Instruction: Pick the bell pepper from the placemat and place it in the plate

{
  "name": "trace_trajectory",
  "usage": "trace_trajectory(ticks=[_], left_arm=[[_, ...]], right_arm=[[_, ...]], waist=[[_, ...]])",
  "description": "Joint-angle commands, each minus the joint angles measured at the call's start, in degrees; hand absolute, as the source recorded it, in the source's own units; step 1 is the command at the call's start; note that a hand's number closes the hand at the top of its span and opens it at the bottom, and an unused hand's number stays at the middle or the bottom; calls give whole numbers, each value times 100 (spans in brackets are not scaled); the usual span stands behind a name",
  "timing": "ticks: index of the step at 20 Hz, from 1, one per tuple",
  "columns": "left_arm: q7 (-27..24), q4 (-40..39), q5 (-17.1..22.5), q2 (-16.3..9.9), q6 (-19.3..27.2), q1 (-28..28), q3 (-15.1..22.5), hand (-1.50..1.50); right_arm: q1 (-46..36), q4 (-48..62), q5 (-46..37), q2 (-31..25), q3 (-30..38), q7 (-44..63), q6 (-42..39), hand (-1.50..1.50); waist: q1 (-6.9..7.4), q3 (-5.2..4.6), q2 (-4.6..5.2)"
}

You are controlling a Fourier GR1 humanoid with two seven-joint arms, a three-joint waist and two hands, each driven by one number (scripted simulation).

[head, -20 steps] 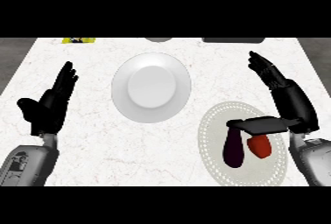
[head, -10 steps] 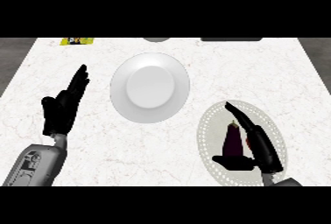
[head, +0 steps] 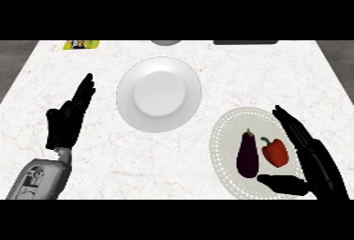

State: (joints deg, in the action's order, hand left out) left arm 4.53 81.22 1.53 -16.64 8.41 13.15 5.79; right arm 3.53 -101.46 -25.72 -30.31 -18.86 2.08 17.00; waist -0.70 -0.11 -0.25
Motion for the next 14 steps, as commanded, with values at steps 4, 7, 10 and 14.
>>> trace_trajectory(ticks=[4,7,10,14], left_arm=[[-62,-142,-110,96,81,27,-9,0],[-20,-90,-134,190,20,81,71,0],[321,283,-100,105,-86,13,84,0],[364,127,-10,-46,-298,233,-252,0]], right_arm=[[196,-1247,-180,-1222,100,2098,-1693,-150],[-265,-1198,159,-1330,321,2746,-2413,-150],[-759,-1360,550,-1413,440,3437,-3182,-150],[-960,-435,160,-822,255,3207,-3150,-150]], waist=[[-38,-11,0],[55,2,22],[123,5,20],[122,11,35]])
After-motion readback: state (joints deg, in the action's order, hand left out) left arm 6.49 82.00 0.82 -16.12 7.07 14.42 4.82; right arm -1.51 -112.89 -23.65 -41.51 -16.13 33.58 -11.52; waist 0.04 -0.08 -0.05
